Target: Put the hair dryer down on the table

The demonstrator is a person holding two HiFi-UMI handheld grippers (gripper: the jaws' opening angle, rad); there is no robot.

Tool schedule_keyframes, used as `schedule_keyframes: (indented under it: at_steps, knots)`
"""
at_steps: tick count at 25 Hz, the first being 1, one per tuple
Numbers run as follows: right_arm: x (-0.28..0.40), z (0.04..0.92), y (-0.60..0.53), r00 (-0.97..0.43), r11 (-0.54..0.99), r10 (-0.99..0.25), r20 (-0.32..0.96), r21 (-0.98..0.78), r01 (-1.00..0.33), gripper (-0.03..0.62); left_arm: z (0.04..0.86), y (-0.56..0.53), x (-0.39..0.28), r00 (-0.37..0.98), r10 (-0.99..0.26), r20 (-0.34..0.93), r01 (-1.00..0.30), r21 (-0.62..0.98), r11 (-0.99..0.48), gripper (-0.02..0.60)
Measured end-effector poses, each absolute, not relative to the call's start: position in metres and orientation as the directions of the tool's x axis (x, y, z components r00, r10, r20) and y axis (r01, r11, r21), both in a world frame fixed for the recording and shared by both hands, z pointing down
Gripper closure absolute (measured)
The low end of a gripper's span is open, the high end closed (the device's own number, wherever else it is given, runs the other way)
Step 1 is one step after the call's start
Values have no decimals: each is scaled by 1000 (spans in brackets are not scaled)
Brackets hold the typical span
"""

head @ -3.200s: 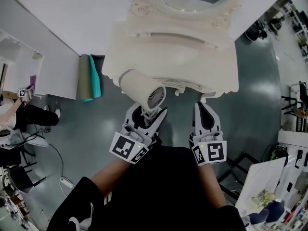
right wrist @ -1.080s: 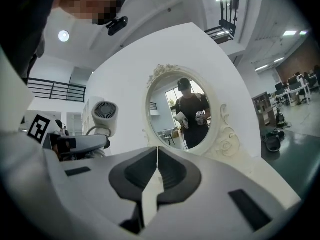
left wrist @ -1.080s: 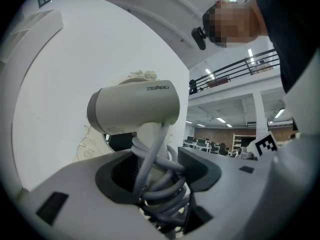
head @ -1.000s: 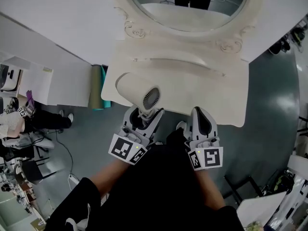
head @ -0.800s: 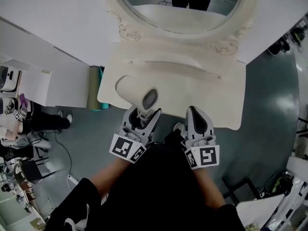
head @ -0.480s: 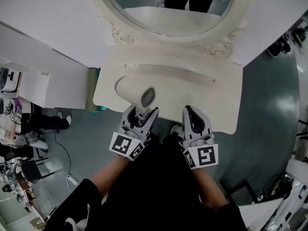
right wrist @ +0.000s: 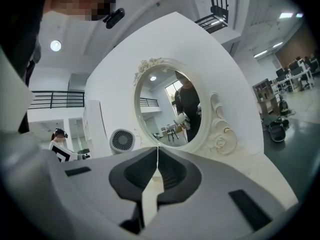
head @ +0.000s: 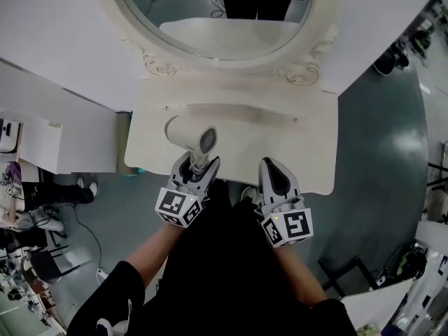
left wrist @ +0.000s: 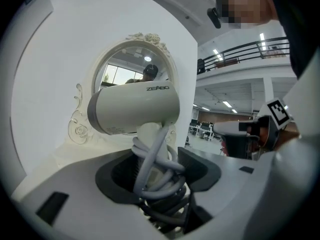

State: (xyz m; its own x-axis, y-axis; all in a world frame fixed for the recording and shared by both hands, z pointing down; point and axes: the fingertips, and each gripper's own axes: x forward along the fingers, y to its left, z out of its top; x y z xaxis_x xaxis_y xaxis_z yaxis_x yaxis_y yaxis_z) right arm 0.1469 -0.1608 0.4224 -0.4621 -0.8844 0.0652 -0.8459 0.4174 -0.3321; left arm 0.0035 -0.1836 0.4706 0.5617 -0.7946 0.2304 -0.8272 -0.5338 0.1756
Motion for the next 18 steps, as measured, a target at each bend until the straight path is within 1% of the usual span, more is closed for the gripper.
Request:
schedule_keyframes:
  at_steps: [5, 8, 12, 16, 18]
  knots:
    - [140, 423, -169, -481, 447, -873, 80, -264, -855, 576, 500, -190, 9, 595, -754, 279, -804, 177, -568, 337]
    - [137, 431, -179, -485, 446, -869, 99, -268, -854, 576, 514, -194, 8, 614, -729, 303, -789, 195, -583, 337]
    - [136, 444, -199, -453, 409, -882, 132, -263, -874, 576, 530, -206, 2, 628, -703, 335, -776, 205, -596, 337]
    - [124, 450, -222, -434, 394, -888, 148, -239, -888, 576, 549, -221, -3, 627, -670, 397, -774, 221, -594, 337]
    - [123, 447, -231, -393, 358, -908, 145, -220, -908, 576, 560, -227, -5, 635, -648, 421, -766, 240, -596, 337]
